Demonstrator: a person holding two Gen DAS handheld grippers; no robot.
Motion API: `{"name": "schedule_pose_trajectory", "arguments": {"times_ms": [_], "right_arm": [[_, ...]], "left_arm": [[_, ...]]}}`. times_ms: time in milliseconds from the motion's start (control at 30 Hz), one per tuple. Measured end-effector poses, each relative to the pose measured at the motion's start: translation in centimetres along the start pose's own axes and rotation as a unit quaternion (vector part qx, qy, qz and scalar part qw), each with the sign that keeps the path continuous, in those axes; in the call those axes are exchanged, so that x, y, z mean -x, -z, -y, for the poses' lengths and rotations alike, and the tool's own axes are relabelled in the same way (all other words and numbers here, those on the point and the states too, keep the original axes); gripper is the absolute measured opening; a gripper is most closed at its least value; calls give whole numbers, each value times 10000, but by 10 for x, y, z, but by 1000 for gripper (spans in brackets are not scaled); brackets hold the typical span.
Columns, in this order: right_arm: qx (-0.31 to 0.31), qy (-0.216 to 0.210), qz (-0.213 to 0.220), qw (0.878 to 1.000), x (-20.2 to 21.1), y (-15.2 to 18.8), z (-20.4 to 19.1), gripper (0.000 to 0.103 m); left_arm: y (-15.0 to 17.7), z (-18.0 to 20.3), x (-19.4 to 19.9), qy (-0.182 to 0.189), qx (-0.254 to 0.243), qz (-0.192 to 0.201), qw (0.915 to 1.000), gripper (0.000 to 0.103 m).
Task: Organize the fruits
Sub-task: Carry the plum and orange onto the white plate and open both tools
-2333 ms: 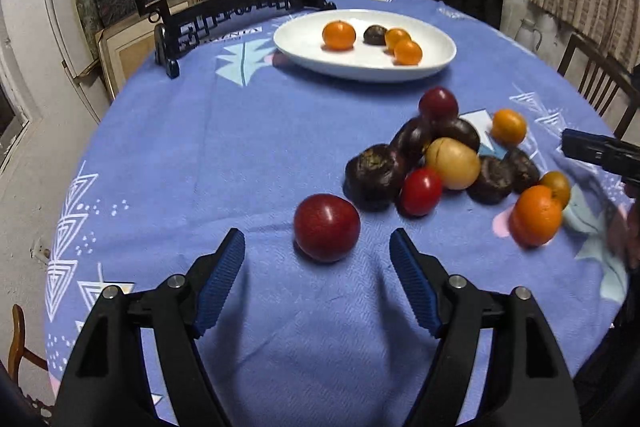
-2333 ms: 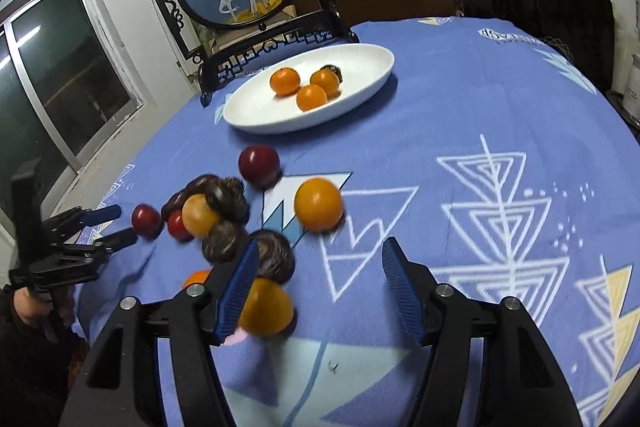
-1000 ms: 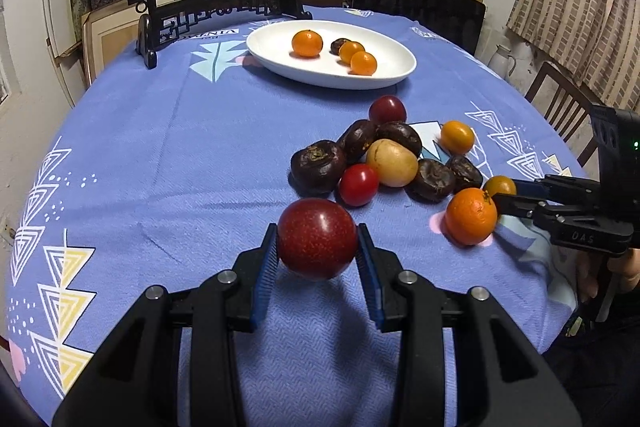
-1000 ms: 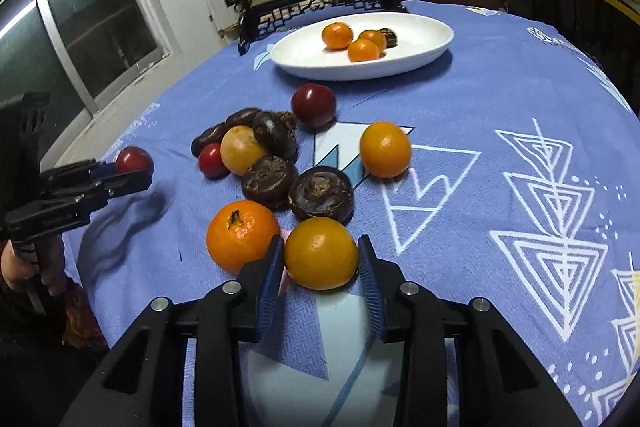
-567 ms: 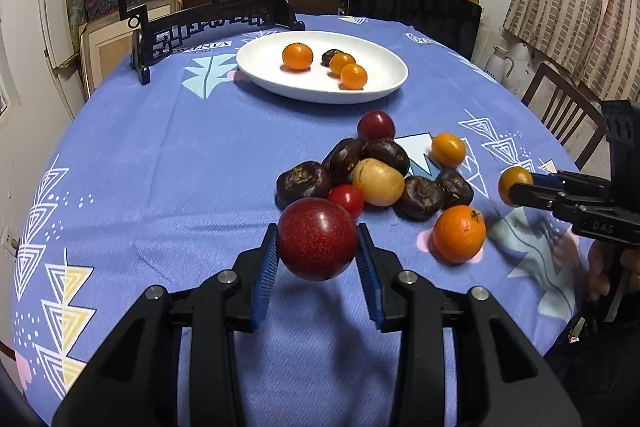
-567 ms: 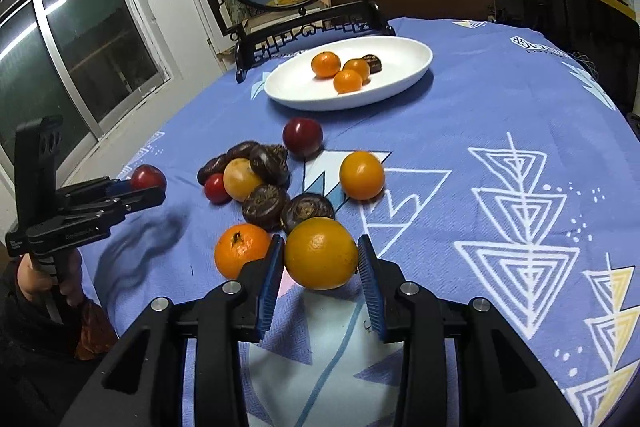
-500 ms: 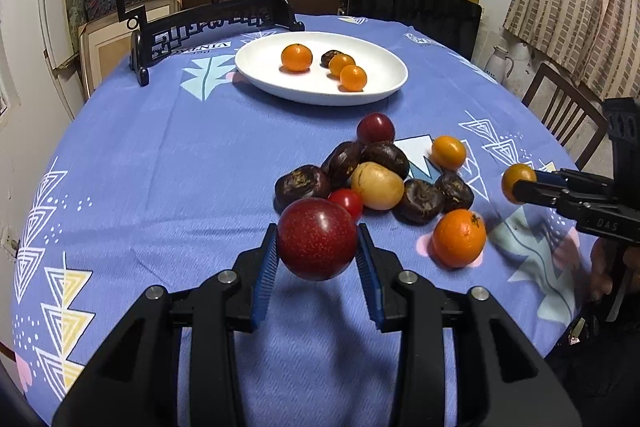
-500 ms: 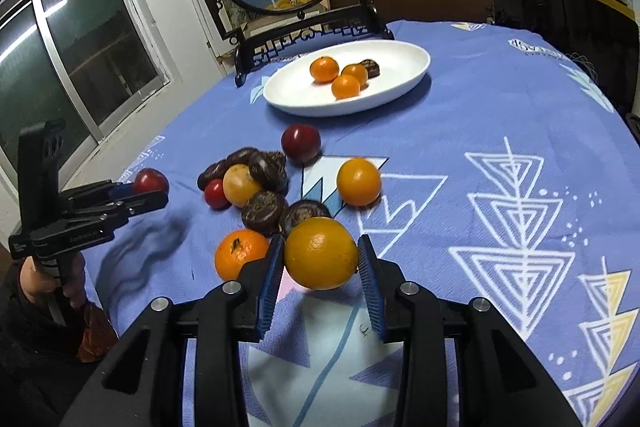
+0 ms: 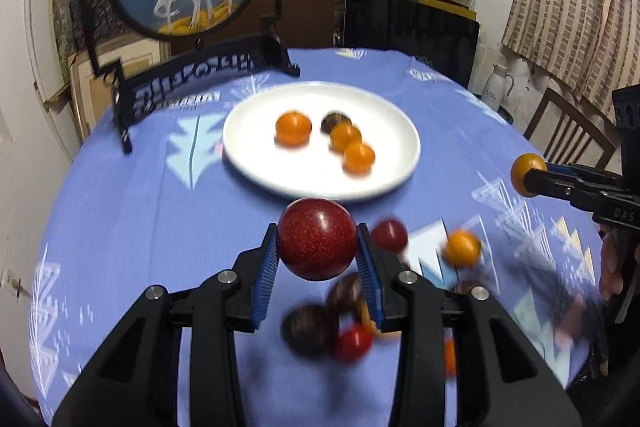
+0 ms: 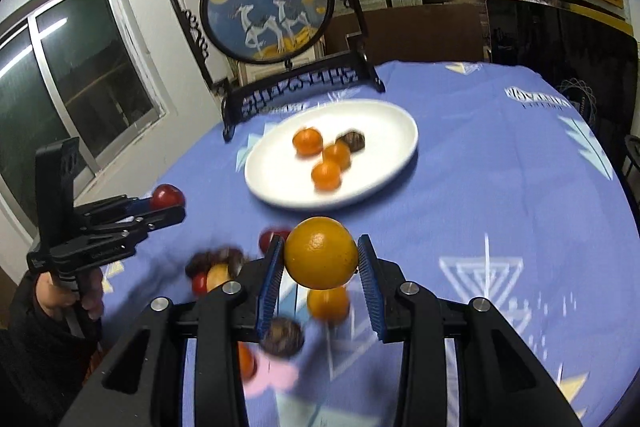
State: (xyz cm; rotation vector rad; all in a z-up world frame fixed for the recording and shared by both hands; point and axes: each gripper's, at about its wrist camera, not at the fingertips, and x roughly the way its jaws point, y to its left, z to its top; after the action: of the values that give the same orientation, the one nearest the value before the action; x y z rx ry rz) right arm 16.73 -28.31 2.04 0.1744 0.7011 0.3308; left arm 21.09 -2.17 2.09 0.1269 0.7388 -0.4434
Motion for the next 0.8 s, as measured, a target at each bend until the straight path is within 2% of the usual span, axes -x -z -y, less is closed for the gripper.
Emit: {"name": "schedule_pose_trajectory", "arguments": {"times_ms": [233,400,533,600,633,667,800], "right_arm": [[-246,-45,-78,9997,-51,-44,18,38],[-223,47,-285,9993,-99,-62,19,38],[-244,101,-369,9990,-123,-66,21,38],[-251,103,-331,9991,-126,-67,22,39],[-252,115,-267,9993,-125,-67,22,47],[-246,131,-204,9994,-121,-66,21,50],[-143,219,-90,9996,-101,-62,16,50]], "left_arm": [[-40,2,-61,87,-34,-211,9997,37],[-52,-1,-105,60,50,-492,9988,37],[-51,-3,-124,-20,63,-629,9980,38],[-51,-5,-123,-68,125,-578,9982,50],[-50,-8,-118,-108,186,-506,9985,62],[-50,-10,-110,-142,249,-382,9989,68],[-47,-10,-78,-116,246,-127,9995,68]]}}
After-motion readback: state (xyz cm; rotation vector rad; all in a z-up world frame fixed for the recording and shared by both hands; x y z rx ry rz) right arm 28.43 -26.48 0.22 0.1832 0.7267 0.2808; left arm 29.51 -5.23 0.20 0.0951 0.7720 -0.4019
